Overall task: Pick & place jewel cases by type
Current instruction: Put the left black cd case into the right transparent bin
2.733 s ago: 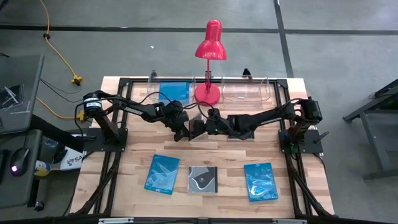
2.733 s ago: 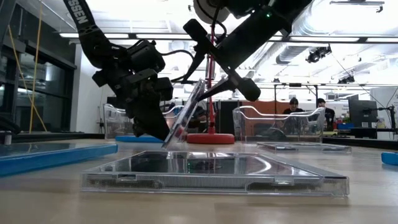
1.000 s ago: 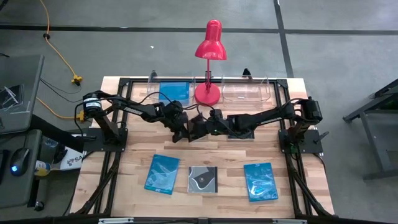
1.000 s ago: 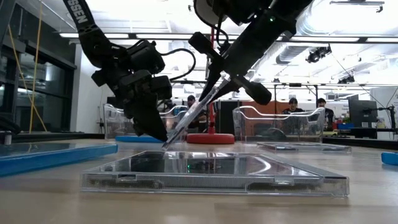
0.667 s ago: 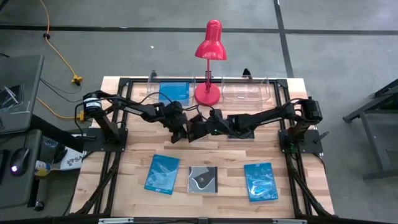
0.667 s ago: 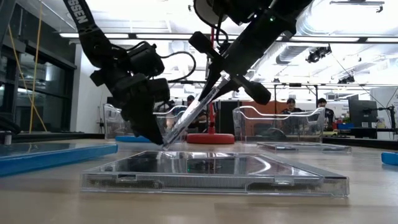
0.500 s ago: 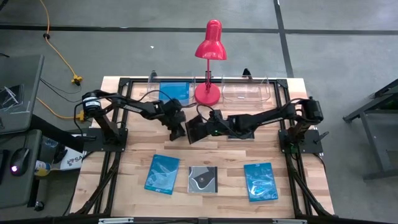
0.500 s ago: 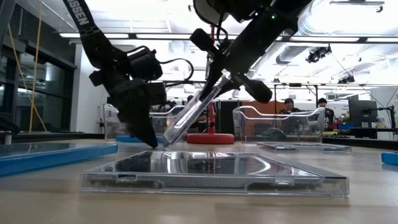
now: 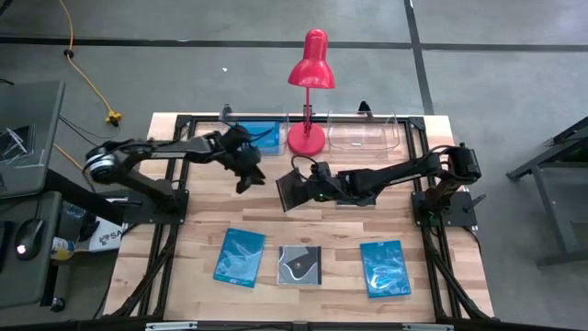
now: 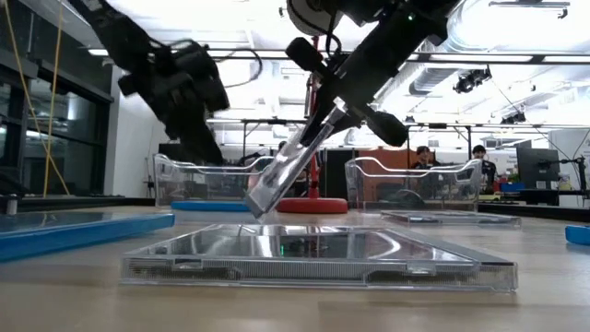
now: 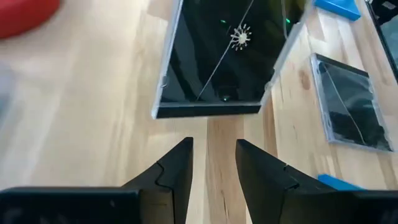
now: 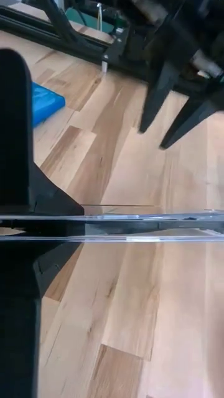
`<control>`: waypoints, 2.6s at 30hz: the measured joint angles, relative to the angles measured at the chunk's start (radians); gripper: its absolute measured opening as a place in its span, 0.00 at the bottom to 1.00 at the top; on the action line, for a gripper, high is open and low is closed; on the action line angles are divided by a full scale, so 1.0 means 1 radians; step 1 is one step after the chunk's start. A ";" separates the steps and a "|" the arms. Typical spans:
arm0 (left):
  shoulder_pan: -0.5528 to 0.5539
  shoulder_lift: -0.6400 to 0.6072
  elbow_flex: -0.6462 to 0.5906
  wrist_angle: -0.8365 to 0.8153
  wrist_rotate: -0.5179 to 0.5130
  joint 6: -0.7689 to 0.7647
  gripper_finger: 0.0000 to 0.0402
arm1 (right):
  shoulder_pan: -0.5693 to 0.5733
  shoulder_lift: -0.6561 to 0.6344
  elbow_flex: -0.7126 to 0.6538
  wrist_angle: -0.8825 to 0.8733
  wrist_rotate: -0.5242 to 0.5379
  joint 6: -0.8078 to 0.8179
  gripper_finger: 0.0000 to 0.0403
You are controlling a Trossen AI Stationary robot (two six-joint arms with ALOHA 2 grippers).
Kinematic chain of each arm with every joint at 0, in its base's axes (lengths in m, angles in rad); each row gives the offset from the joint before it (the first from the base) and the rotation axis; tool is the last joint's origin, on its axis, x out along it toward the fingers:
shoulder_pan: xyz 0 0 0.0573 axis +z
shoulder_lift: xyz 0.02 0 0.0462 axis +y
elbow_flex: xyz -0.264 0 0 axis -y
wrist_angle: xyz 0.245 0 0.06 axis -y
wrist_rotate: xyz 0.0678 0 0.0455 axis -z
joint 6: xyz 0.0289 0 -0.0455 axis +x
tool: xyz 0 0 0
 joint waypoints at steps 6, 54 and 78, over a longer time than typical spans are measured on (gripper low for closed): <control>0.039 -0.191 0.000 -0.161 -0.059 0.064 0.30 | 0.000 -0.053 0.000 0.029 0.029 -0.059 0.05; 0.058 -0.418 0.000 -0.167 -0.351 -0.180 0.30 | -0.040 -0.348 0.000 1.053 -0.316 -0.941 0.01; 0.016 -0.229 0.000 0.049 -0.310 -0.260 0.30 | -0.054 -0.572 0.001 1.054 -0.422 -1.101 0.01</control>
